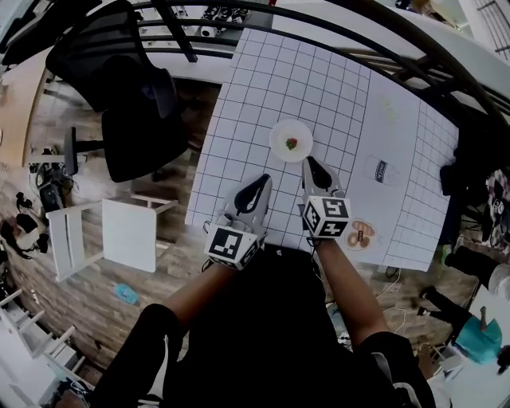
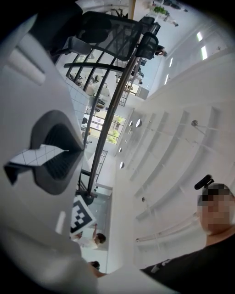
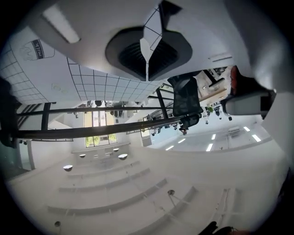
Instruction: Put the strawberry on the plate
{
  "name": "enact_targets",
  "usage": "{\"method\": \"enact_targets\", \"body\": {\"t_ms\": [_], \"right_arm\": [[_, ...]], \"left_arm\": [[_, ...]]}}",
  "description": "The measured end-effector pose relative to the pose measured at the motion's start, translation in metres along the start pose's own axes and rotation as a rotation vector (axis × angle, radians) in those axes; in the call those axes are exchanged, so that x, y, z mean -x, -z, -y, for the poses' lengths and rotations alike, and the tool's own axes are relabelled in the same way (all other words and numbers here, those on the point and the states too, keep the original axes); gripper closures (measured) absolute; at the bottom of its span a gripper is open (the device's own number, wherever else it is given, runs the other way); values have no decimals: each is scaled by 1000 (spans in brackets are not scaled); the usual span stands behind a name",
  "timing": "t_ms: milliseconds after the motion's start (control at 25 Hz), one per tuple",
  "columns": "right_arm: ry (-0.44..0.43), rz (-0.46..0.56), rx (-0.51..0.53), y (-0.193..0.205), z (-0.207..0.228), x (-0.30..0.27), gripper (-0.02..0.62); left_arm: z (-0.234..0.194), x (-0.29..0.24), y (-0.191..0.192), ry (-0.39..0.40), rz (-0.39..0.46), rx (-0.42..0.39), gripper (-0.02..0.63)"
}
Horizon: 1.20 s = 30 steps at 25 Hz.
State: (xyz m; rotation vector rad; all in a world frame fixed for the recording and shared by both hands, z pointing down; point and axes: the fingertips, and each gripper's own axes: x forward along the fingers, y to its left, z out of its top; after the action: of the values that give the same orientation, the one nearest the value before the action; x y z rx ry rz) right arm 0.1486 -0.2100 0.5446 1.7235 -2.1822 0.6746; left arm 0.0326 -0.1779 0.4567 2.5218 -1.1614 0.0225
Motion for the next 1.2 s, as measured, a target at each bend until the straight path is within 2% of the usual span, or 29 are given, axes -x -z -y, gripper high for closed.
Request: {"method": "enact_targets", "body": {"t_ms": [240,400,520,840,1200], "right_arm": [[-31,109,0,-26,-32,45,597],[-32,140,47,-28,-55,66,597],[-25,165,44,-27,-68,83,597],[29,314,76,-55,-96,136,597],[86,357,52,-52,-109,166,598]], "left_arm": [[4,13,-2,31,-4,-26,598],[12,23,-9,73,15,-56,598],[16,30,-11,90,18,-57,598],[35,52,-20,149,20,-67,598],[51,75,-24,181,43,-83,598]]}}
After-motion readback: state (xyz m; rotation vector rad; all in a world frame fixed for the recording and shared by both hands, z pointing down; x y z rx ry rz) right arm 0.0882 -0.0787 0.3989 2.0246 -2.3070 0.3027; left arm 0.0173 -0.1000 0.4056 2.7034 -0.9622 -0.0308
